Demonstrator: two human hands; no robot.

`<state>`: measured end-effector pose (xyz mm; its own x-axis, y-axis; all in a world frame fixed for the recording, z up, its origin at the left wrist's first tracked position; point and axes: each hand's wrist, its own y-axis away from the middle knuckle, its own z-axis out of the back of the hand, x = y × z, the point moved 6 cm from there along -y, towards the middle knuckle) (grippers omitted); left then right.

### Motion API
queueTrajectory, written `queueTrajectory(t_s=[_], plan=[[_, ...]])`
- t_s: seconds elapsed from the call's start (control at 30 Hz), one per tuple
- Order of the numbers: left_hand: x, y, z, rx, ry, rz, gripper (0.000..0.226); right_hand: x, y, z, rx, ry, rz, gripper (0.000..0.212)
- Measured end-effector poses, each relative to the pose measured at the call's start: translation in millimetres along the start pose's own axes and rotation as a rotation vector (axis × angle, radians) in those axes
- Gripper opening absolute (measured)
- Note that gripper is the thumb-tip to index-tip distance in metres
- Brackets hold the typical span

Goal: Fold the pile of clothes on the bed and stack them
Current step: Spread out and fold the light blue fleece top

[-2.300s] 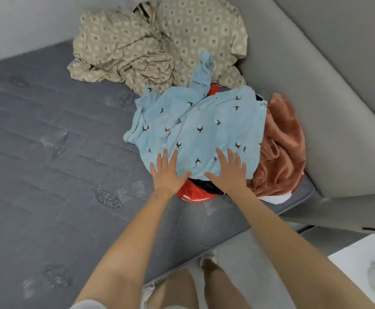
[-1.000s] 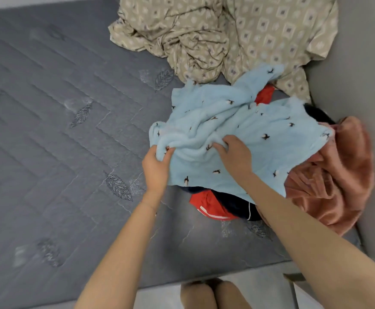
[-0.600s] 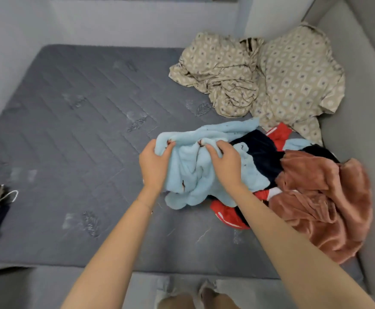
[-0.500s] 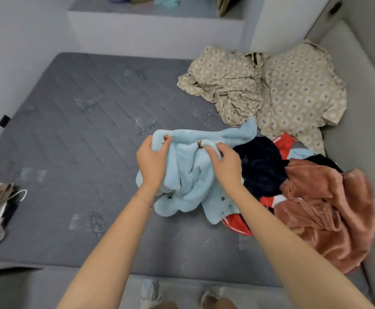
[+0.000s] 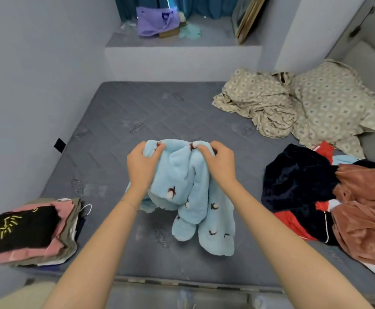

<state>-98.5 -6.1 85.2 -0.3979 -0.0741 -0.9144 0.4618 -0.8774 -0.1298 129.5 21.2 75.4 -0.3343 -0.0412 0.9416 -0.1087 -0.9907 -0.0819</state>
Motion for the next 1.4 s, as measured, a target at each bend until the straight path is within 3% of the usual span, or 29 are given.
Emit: queueTrajectory(t_s=[0.5,0.7,0.97,1.3,1.4], plan=[[57,-48,145,-0.237,0.016,0.027,0.037,60,12,-138,0.167,0.012,0.052,0.050],[91,-82,161,-0.196,0.052,0.049,0.047,42,18,-176,0.183,0.042,-0.011,0.049],[164,-141,153,0.100,-0.005,0.097,0.047,-3,33,-245,0.193,0.176,-0.221,0.048],[216,-150,103,0.569,-0.079,0.000,0.042,-33,35,-296,0.090,0.158,-0.391,0.018],[247,-147,103,0.582,-0.105,0.019,0.032,-58,36,-309,0.096,0.161,-0.435,0.018]])
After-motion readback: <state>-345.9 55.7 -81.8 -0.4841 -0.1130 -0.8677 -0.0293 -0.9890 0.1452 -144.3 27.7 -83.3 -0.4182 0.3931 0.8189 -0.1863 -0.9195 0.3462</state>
